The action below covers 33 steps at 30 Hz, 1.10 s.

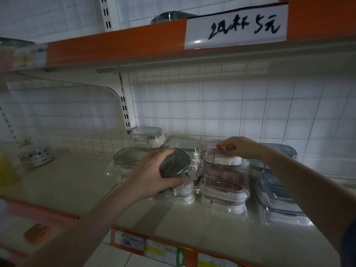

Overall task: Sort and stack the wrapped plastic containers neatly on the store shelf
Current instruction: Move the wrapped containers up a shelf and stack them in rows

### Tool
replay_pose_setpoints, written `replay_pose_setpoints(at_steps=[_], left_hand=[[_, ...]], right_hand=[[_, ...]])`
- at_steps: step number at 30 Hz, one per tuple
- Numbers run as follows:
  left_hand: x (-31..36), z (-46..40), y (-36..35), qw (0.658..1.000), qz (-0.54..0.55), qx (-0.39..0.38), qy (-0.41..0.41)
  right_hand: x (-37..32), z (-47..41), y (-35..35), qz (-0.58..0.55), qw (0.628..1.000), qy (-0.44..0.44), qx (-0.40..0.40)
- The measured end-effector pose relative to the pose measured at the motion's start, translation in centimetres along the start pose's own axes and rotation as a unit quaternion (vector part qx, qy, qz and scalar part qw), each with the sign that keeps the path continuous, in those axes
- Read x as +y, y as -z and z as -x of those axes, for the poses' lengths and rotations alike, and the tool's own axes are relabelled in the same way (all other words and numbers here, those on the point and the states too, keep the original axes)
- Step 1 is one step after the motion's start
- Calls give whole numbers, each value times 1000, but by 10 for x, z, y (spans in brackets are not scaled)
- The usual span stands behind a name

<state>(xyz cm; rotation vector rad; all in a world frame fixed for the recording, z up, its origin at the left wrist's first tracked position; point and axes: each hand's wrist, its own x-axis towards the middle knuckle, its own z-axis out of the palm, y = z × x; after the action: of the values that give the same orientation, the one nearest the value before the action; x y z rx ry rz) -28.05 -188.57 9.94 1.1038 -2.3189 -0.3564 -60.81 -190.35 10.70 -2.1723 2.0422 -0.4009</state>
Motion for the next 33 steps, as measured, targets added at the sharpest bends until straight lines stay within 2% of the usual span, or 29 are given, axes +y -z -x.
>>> replay_pose_setpoints(at_steps=[2,8,15,25,33], left_hand=[[5,0,2,1000,-3,2,-9],[14,-3,7,999,3,-18,-32],[34,-5,4,994,7,-40,-99],[99,-28,-37,972,34,-122,-197],[184,-60,-100,955,-25,-170,-241]], right_hand=[[-4,6,-2,52,998,-10,34],[-10,45,5,86,984,-52,150],[9,118,19,82,950,-181,241],[43,238,-8,82,895,-346,268],[104,307,-6,87,883,-386,252]])
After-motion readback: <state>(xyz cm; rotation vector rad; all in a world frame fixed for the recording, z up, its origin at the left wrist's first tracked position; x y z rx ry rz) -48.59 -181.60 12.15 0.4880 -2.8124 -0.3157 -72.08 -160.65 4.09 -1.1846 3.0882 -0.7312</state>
